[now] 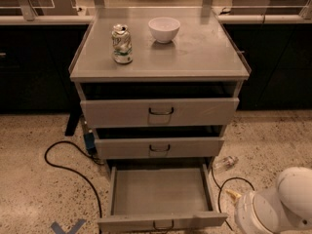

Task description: Close bottom drawer

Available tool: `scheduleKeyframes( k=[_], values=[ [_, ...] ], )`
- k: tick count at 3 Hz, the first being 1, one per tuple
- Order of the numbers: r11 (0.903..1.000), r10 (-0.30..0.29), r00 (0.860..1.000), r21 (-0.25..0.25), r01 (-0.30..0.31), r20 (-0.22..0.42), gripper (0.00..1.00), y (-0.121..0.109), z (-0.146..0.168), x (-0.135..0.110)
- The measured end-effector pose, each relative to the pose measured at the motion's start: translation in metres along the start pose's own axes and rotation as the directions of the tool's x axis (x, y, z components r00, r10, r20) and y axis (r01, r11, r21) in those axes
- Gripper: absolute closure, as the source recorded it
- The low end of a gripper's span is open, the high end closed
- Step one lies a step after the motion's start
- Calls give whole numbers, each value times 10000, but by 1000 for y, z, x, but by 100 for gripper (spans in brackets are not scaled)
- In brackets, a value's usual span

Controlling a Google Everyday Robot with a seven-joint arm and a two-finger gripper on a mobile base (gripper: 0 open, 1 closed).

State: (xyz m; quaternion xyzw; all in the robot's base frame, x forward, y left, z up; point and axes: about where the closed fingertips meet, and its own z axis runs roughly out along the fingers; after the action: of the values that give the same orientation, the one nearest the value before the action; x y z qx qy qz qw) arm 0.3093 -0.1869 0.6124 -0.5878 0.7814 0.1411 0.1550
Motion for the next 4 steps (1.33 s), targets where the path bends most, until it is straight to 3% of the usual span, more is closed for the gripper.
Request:
scheduleKeyframes(
  k=[1, 3, 4],
  values=[
    [9953, 788, 9964, -544, -804, -314, 0, 20, 53, 39],
    [9946, 831, 9965, -629, -829, -3, 0, 10, 70, 34],
    [9881, 1075, 9941, -1091, -1084, -139, 0, 19, 81, 43]
  ],
)
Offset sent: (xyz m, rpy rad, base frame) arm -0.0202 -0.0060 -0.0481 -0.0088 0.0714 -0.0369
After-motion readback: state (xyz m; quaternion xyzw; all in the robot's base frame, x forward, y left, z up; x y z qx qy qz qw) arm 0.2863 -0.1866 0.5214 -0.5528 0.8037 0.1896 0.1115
